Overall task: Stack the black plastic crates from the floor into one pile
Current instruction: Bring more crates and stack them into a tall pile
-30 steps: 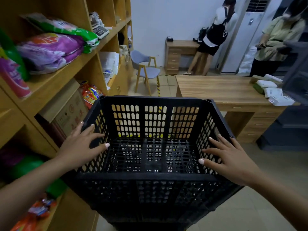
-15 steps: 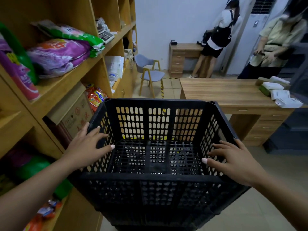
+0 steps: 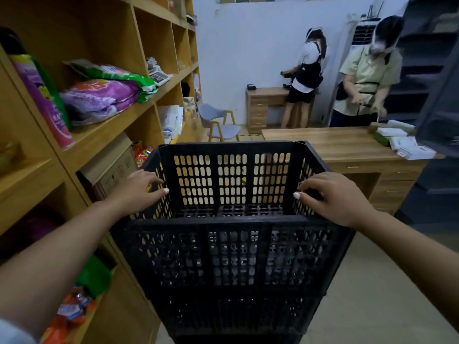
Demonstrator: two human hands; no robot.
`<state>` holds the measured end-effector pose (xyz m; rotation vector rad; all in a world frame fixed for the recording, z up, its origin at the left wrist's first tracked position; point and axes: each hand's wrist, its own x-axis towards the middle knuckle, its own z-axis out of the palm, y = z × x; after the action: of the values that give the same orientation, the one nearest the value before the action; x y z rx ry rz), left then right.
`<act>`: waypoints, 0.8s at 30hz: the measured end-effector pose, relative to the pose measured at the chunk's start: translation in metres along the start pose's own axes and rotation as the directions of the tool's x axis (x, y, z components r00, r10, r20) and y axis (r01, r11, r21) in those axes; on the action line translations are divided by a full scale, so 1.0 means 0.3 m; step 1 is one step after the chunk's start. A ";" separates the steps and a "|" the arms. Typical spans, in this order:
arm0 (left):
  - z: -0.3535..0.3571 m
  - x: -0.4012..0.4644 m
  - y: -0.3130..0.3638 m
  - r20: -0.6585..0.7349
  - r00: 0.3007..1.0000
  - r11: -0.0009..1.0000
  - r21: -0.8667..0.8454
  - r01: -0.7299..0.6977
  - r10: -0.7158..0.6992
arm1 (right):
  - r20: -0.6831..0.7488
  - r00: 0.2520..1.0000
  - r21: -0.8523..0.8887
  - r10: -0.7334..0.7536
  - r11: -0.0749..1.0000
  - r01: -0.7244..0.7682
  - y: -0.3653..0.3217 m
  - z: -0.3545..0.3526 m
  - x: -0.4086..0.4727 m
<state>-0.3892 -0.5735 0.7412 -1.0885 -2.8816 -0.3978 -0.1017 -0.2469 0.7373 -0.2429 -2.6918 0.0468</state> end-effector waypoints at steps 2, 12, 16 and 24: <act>-0.009 -0.022 0.018 0.012 1.000 0.999 0.031 -0.023 0.023 | -0.033 0.999 -0.021 0.001 1.000 -0.001 -0.010 -0.003 -0.013; 0.030 -0.122 0.149 0.116 0.991 0.994 -0.093 -0.055 0.066 | 0.191 0.971 0.025 0.144 0.988 -0.152 -0.048 0.035 -0.038; 0.041 -0.089 0.131 0.196 0.980 0.989 -0.145 -0.013 0.042 | 0.246 0.951 0.003 0.187 0.981 -0.194 -0.053 0.038 -0.022; 0.040 -0.098 0.140 0.221 0.973 0.979 -0.202 -0.021 0.066 | 0.251 0.941 -0.022 0.226 0.973 -0.228 -0.068 0.029 -0.027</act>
<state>-0.3389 -0.5592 0.7354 -1.3053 -3.0609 -0.6085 -0.1015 -0.2683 0.7275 -0.5819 -2.9002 0.1674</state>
